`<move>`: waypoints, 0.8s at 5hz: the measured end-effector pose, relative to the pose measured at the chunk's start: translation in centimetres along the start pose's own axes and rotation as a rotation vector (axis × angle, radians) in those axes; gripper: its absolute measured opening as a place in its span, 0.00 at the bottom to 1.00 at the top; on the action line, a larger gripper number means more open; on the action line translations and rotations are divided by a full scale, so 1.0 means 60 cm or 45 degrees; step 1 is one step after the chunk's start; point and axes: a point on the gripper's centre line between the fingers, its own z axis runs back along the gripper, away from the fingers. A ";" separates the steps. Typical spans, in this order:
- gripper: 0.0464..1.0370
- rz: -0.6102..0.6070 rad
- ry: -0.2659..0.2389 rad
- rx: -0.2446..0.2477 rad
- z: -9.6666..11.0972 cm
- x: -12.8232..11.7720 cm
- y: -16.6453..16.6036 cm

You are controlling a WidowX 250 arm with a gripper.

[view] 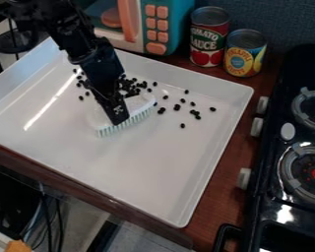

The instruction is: Sweep into pile

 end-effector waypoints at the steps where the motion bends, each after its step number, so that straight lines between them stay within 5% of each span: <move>1: 0.68 0.014 -0.008 0.020 0.003 0.000 0.015; 4: 0.68 0.031 -0.031 0.013 0.028 -0.017 0.072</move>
